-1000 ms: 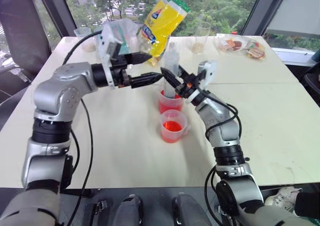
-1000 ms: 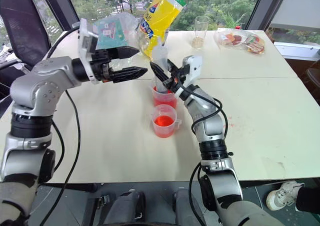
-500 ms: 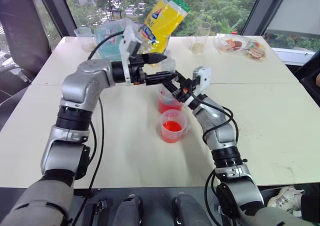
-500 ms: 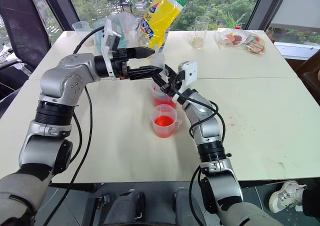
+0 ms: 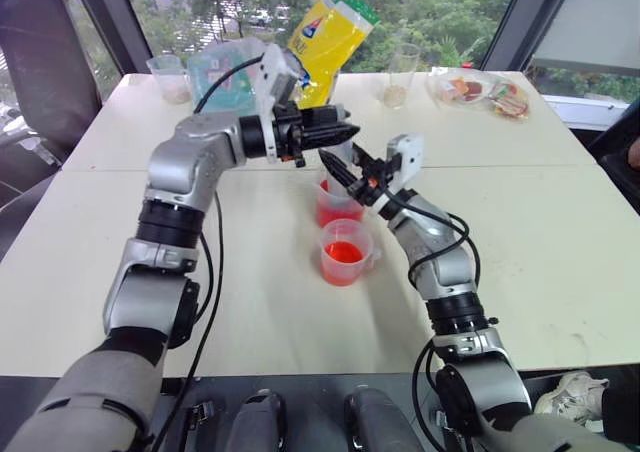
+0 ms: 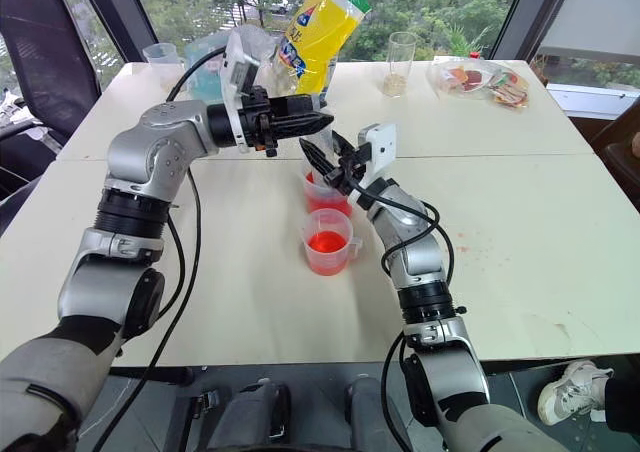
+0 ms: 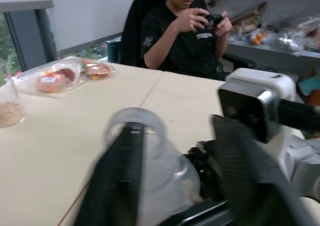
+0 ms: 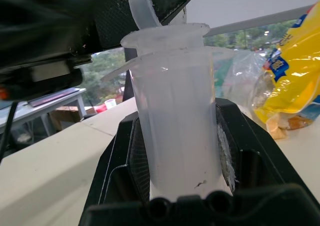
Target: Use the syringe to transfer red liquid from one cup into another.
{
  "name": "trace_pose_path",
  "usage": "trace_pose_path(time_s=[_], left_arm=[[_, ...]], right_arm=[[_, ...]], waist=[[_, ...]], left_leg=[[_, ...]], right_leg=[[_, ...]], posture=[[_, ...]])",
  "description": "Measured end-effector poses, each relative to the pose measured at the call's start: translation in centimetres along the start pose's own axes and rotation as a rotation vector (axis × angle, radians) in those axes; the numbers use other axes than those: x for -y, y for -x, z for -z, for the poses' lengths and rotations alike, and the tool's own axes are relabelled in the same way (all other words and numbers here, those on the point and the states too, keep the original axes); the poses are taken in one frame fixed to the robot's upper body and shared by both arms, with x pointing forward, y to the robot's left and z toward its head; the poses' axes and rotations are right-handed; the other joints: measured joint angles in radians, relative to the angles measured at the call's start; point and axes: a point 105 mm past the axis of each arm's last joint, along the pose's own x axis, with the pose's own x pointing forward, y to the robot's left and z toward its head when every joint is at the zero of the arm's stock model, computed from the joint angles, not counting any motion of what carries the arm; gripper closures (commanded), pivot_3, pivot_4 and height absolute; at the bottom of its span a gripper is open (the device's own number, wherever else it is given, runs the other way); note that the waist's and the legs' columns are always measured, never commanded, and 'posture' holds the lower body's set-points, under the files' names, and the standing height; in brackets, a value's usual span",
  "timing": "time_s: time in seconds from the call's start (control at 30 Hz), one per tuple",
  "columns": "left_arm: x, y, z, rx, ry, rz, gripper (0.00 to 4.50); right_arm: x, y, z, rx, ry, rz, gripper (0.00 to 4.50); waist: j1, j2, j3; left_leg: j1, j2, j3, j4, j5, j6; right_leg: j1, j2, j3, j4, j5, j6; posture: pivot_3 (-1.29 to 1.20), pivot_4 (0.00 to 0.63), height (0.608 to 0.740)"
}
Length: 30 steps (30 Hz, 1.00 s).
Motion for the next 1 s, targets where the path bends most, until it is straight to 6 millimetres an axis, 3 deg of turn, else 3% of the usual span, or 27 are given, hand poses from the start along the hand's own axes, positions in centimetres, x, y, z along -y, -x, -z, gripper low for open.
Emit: trace_pose_path(time_s=[0.03,1.0], left_arm=[[-0.1,0.1,0.0,0.002,0.001,-0.006,4.46],[-0.9,-0.5,-1.0,0.009,-0.009,-0.028,4.46]], right_arm=[[0.0,0.0,0.0,0.0,0.001,-0.004,3.09],[0.5,0.2,0.0,-0.041,-0.007,-0.033,3.09]], waist=[[0.0,0.0,0.0],[0.001,0.0,0.0]], left_leg=[[0.0,0.0,0.0,0.0,0.0,0.0],[0.0,0.0,0.0,0.0,0.0,0.0]], right_leg=[[0.0,0.0,0.0,0.0,0.0,0.0],[0.0,0.0,0.0,0.0,0.0,0.0]], posture=[[0.0,0.15,0.74],[0.0,0.15,0.74]])
